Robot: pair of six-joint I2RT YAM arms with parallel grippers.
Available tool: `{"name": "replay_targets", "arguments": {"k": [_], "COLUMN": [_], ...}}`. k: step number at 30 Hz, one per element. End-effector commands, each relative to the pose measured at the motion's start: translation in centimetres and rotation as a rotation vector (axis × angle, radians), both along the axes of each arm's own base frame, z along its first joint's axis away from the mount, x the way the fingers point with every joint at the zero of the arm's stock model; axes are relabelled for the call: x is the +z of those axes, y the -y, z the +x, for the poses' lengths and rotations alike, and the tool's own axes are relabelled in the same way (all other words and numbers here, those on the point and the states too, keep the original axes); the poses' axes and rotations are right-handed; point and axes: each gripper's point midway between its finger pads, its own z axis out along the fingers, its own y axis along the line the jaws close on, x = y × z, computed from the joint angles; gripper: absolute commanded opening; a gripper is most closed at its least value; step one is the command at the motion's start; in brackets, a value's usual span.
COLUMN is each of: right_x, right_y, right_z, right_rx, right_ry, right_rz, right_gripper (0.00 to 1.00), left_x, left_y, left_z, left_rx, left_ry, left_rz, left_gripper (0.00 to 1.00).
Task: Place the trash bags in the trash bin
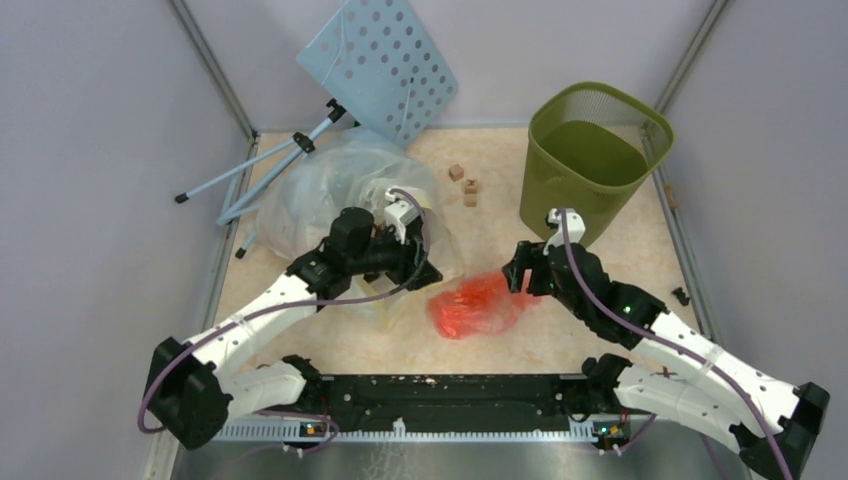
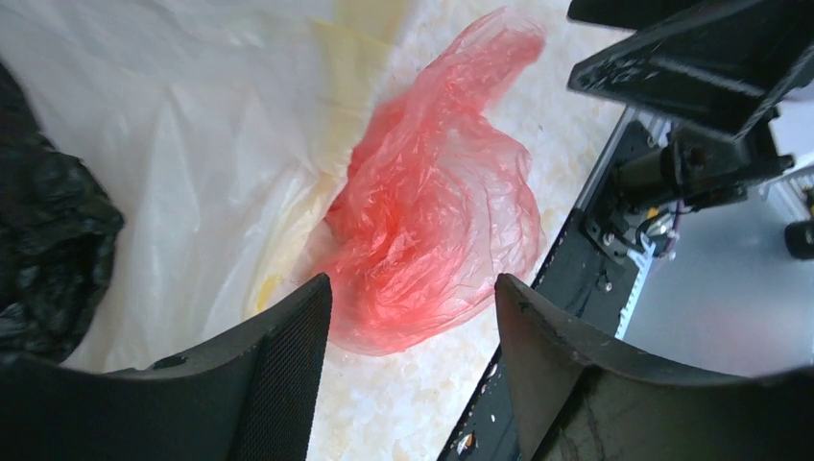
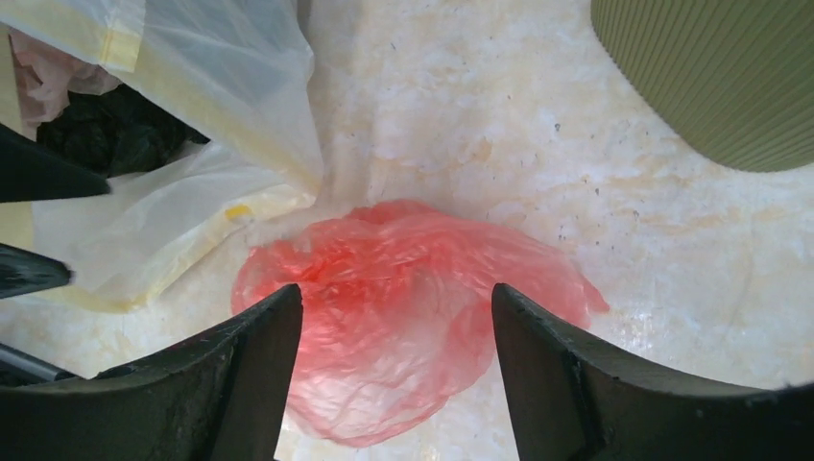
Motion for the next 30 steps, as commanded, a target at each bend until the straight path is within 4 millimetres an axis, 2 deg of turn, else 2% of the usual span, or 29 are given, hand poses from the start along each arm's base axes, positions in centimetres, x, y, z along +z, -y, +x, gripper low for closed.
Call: {"name": "replay_targets", "arguments": {"k": [1, 4, 7, 12, 16, 19, 24, 28, 30], "right_x": [0.0, -0.8, -1.8, -3.8, -6.6, -8.5, -9.1, -10.5, -10.9], "right_y": [1.4, 2.1, 2.2, 1.5, 1.4, 1.3, -0.4, -0.7, -0.7], "right_z": [-1.3, -2.1, -2.8, -3.8, -4.6, -5.0, -5.5, -5.9, -6.0], "right_rx": [-0.031, -0.070, -0.059, -0.033, -0.128, -0.184, -0.123, -0.121, -0.128], "right_ry": [-0.006, -0.040, -0.063, -0.134, -0.263, -0.318, -0.317, -0.341, -0.343], "right_rz": [0.051, 0.091, 0.104, 0.125, 0.183, 0.237, 0.376, 0.426, 0.438], "right_gripper": [0.71, 0.70, 0.69, 0.66, 0.65, 0.63, 0.59, 0.50, 0.48], "left_x": [-0.7, -1.3, -2.1, -4.5, -5.3, -5.1, -3.4, -2.5, -2.4], "left_y": [2.3, 3.8, 4.4, 3.1, 2.6, 2.7, 4.7, 6.8, 7.7], "left_z": [-0.4, -1.9, -3.0, -3.3, -3.8, -3.3, -2.0, -0.7, 0.0], "left_rx": [-0.048, -0.100, -0.113, -0.006, 0.029, 0.037, -0.029, -0.112, -0.137], "left_ry": [0.028, 0.008, 0.004, -0.102, -0.111, -0.084, -0.023, 0.041, 0.066], "left_rz": [0.059, 0.077, 0.106, 0.187, 0.151, 0.150, 0.137, 0.145, 0.154], "left_gripper": [0.67, 0.65, 0.66, 0.70, 0.72, 0.72, 0.72, 0.61, 0.55]}}
